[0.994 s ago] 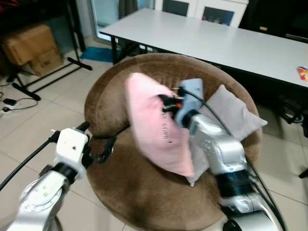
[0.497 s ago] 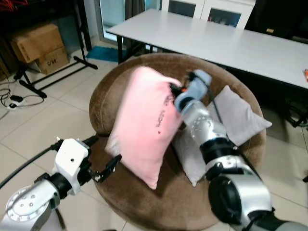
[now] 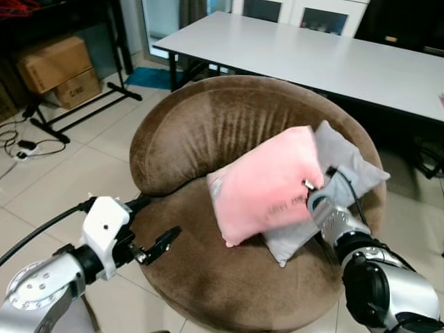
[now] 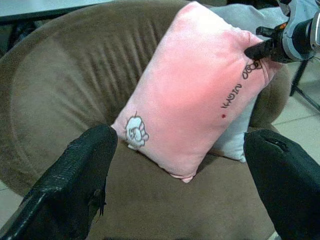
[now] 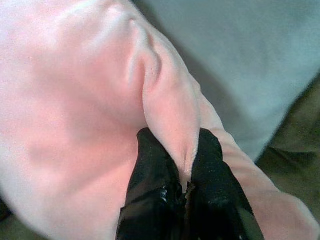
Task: Move the pillow to the sofa from floor
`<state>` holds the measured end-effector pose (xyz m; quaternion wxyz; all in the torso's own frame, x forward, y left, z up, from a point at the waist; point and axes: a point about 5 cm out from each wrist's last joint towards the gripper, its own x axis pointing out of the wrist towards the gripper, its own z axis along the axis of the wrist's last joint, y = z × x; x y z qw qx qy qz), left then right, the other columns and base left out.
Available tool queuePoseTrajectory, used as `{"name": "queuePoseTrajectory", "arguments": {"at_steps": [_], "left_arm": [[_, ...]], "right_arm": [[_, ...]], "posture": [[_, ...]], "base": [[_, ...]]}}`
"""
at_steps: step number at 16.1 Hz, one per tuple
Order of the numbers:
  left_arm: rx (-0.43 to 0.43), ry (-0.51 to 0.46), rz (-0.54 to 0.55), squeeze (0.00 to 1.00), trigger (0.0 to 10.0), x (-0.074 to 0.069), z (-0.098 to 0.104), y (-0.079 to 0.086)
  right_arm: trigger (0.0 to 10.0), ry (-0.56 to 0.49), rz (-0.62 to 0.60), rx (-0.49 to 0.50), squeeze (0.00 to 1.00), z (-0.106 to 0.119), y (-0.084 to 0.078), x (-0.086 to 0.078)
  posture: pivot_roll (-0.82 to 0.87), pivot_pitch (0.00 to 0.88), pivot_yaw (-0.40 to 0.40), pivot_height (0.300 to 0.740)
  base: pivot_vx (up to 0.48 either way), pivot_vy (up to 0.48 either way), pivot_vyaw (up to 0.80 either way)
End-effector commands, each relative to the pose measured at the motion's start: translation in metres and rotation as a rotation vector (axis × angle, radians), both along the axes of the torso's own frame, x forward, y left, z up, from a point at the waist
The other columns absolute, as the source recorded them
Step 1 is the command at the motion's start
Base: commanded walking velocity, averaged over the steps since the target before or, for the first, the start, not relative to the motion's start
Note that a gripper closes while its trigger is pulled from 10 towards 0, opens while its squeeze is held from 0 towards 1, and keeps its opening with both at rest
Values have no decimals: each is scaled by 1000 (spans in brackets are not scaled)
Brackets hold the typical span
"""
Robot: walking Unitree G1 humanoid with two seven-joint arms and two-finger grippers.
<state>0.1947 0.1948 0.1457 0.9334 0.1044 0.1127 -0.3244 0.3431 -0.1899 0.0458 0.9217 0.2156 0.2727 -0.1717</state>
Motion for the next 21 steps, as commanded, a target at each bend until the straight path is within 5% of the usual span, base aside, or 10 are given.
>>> {"name": "queuePoseTrajectory", "arguments": {"at_steps": [1, 4, 7, 8, 10, 11, 15, 17, 21], "left_arm": [[5, 4, -15, 0, 10000, 1, 0, -1], [13, -10, -13, 0, 10000, 6, -1, -2], [18, -25, 4, 0, 10000, 7, 0, -1], [21, -28, 10, 0, 10000, 5, 0, 0], [18, -25, 8, 0, 10000, 3, 0, -2], [14, -20, 1, 0, 10000, 2, 0, -3], [-13, 3, -45, 0, 10000, 0, 1, -6], [-14, 17, -63, 0, 10000, 3, -1, -6], [-10, -52, 76, 0, 10000, 11, -2, -1]], "right_arm": [[10000, -49, 7, -35, 0, 15, -3, 10], [10000, -175, 104, -6, 0, 48, 11, 33], [10000, -217, 213, 10, 0, 56, 31, 39], [10000, -222, 301, 4, 0, 57, 49, 40], [10000, -178, 322, -12, 39, 48, 56, 35], [10000, -147, 301, -9, 1000, 42, 53, 32], [10000, -209, 286, -78, 1000, 51, 37, 36], [10000, -252, 217, -210, 1000, 65, 13, 41], [10000, -494, 140, -124, 1000, 91, -22, 40]], "posture": [[73, 0, -16, 740], [67, 0, -14, 740], [81, 0, -29, 740], [91, 0, -39, 740], [105, 0, -49, 740], [105, 0, -49, 740], [107, 0, -50, 740], [95, 0, -45, 740], [66, 0, -36, 740]], "base": [[0, 0, 0], [0, 0, 0], [0, 0, 0], [0, 0, 0], [0, 0, 0], [0, 0, 0], [0, 0, 0], [0, 0, 0], [0, 0, 0]]}}
